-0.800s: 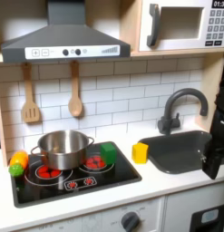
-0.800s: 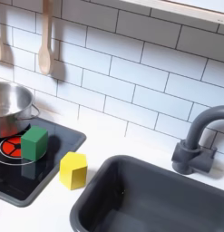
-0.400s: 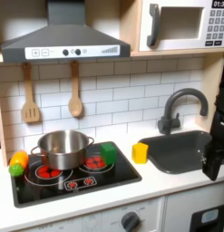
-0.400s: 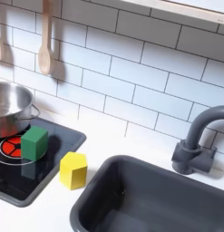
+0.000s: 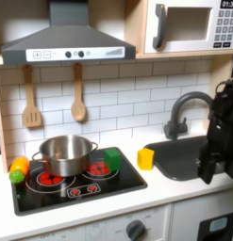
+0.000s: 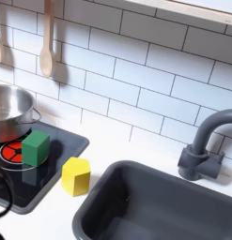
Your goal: Reach green block
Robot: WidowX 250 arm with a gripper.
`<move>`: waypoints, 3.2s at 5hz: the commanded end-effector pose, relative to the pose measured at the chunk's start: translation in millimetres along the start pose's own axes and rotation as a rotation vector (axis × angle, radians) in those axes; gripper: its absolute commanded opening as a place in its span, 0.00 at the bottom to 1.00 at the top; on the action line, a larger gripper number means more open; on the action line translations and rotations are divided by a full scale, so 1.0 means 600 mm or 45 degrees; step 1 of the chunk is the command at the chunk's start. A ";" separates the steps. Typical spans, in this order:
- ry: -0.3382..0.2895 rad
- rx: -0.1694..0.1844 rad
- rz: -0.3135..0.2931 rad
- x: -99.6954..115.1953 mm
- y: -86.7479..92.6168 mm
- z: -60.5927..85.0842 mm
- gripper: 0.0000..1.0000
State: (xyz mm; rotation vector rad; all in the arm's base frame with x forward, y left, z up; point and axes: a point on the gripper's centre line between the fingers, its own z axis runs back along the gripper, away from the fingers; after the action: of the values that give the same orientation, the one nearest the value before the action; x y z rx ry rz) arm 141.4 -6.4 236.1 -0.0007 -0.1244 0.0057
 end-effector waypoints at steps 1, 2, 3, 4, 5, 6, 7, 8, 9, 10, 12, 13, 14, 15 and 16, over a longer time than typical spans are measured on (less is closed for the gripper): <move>-0.041 0.019 -0.004 0.040 0.028 -0.002 1.00; -0.050 0.030 0.024 0.059 0.044 -0.011 1.00; -0.067 0.040 0.045 0.088 0.061 -0.020 1.00; -0.083 0.052 0.061 0.119 0.075 -0.028 1.00; -0.089 0.068 0.071 0.136 0.082 -0.034 1.00; -0.099 0.064 0.111 0.160 0.088 -0.036 1.00; -0.126 0.072 0.129 0.191 0.093 -0.035 1.00; -0.143 0.075 0.151 0.209 0.103 -0.037 1.00; -0.146 0.083 0.159 0.229 0.113 -0.043 1.00; -0.161 0.098 0.166 0.250 0.129 -0.045 1.00; -0.180 0.101 0.158 0.280 0.146 -0.053 1.00; -0.186 0.103 0.151 0.293 0.150 -0.059 1.00; -0.182 0.102 0.144 0.306 0.148 -0.070 1.00; -0.184 0.106 0.147 0.318 0.150 -0.076 1.00; -0.179 0.119 0.142 0.335 0.151 -0.090 1.00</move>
State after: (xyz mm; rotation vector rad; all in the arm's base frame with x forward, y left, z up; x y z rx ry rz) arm 345.1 90.0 206.7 0.0814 -0.2634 0.1401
